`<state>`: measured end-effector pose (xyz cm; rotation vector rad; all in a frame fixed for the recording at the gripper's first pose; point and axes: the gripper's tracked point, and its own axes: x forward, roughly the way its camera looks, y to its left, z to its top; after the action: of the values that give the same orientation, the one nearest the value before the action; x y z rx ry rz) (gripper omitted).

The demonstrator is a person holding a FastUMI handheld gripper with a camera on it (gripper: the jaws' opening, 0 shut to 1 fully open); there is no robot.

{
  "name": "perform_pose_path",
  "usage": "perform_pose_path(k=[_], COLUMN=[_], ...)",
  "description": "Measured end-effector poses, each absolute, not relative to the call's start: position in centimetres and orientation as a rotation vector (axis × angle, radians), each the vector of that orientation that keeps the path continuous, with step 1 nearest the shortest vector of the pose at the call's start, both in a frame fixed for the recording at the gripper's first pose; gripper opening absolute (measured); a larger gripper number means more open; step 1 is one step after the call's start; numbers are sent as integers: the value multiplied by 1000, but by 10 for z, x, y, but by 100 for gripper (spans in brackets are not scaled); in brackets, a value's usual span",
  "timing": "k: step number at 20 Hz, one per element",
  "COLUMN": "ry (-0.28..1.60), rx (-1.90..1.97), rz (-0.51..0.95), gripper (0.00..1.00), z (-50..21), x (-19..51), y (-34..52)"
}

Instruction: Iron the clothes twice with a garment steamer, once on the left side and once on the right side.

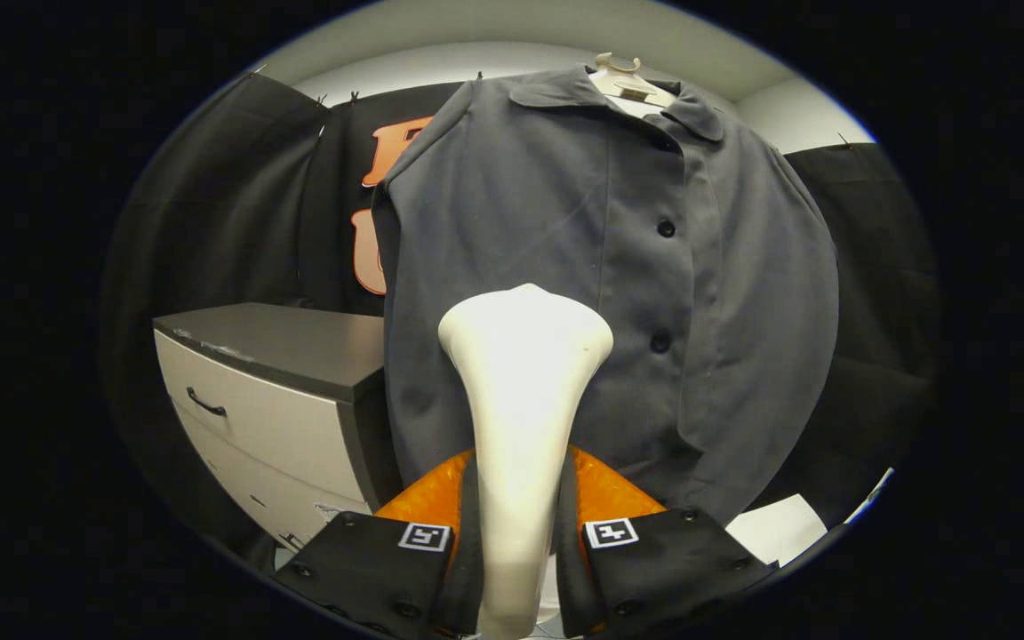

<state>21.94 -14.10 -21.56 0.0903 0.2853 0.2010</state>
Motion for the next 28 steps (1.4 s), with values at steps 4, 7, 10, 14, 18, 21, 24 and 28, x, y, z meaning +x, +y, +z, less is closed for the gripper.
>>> perform_pose_path(k=[4,7,10,14,18,21,24,28], ry=[324,342,352,362,356,334,300,252], rx=[85,87,87,85,111,121,107,101], rz=[205,206,208,205,197,180,148,93], gripper=[41,42,42,41,41,41,41,41], z=[-247,-260,-267,-271,-249,-214,-170,-117], x=[207,201,197,193,175,158,151,156], y=[-139,-138,-138,-137,-144,-157,-177,-216])
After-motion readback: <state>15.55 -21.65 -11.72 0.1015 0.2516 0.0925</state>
